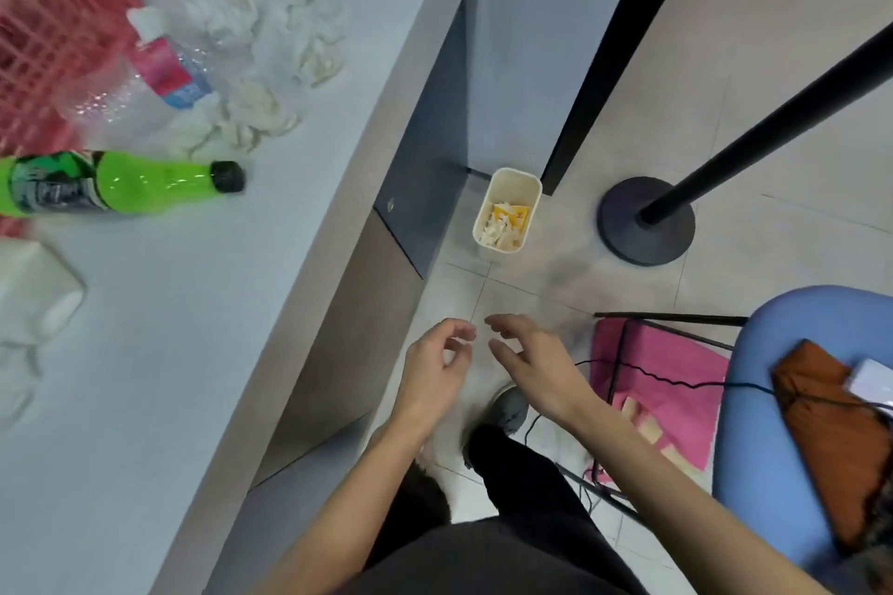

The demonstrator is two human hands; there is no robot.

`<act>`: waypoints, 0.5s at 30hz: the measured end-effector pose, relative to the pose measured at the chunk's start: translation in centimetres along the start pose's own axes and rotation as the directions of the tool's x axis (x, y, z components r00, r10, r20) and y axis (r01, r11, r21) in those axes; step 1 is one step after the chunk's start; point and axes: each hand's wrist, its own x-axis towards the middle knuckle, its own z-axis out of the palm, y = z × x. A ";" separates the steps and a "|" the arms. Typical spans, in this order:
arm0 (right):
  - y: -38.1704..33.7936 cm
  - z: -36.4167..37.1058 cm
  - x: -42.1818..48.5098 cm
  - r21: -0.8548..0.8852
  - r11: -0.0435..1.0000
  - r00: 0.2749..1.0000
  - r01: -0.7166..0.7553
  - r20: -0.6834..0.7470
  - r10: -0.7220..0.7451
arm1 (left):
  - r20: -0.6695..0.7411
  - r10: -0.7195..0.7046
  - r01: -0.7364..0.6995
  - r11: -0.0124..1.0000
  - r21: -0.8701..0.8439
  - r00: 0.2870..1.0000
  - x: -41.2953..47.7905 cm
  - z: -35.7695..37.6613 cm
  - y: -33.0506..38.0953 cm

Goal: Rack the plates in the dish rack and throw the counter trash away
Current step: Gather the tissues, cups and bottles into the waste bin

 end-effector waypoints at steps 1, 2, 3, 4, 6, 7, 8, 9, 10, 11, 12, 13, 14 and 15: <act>-1.1 0.3 -0.8 0.004 1.000 1.000 0.026 0.000 -0.026 | -0.018 0.030 -0.030 1.000 0.004 0.999 -1.2 -1.1 0.5; -2.1 0.7 -1.5 0.009 0.999 0.999 0.053 -0.001 -0.052 | -0.036 0.058 -0.058 0.998 0.001 0.998 -2.4 -2.3 0.9; -3.2 1.1 -2.1 0.011 0.997 0.997 0.080 -0.001 -0.080 | -0.055 0.076 -0.077 0.997 -0.014 0.996 -3.6 -3.5 1.2; -4.2 1.6 -2.7 0.014 0.994 0.994 0.106 0.002 -0.106 | -0.075 0.085 -0.088 0.996 -0.035 0.994 -4.8 -4.6 1.2; -6.1 2.7 -4.0 0.003 0.985 0.985 0.175 0.005 -0.175 | -0.131 0.115 -0.124 0.991 -0.059 0.985 -7.2 -7.0 0.9; -7.2 3.3 -4.6 -0.012 0.977 0.977 0.215 0.000 -0.215 | -0.155 0.133 -0.144 0.988 -0.062 0.979 -8.3 -8.2 0.5; -8.2 4.0 -5.2 -0.024 0.967 0.967 0.253 -0.005 -0.253 | -0.177 0.147 -0.160 0.985 -0.061 0.973 -9.4 -9.5 0.0; -9.1 4.7 -5.8 -0.044 0.955 0.956 0.294 -0.002 -0.294 | -0.206 0.151 -0.166 0.984 -0.059 0.967 -10.7 -10.6 -0.7; -10.1 5.5 -6.5 -0.076 0.937 0.939 0.342 0.006 -0.343 | -0.245 0.151 -0.172 0.983 -0.069 0.958 -12.3 -11.8 -1.5; -11.1 6.4 -7.2 -0.120 0.914 0.921 0.388 0.014 -0.389 | -0.287 0.145 -0.179 0.979 -0.096 0.947 -13.9 -12.9 -2.3; -12.1 7.2 -7.9 -0.165 0.890 0.904 0.424 0.025 -0.426 | -0.329 0.133 -0.184 0.974 -0.130 0.935 -15.6 -13.9 -3.0; -13.1 8.1 -8.5 -0.202 0.871 0.892 0.449 0.038 -0.451 | -0.366 0.118 -0.185 0.970 -0.155 0.923 -17.2 -14.9 -3.7; -14.1 9.0 -9.1 -0.227 0.856 0.883 0.465 0.053 -0.466 | -0.396 0.104 -0.184 0.968 -0.171 0.913 -18.9 -15.9 -4.4; -15.1 10.0 -9.7 -0.239 0.844 0.875 0.480 0.071 -0.478 | -0.419 0.096 -0.185 0.966 -0.178 0.903 -20.4 -16.7 -5.2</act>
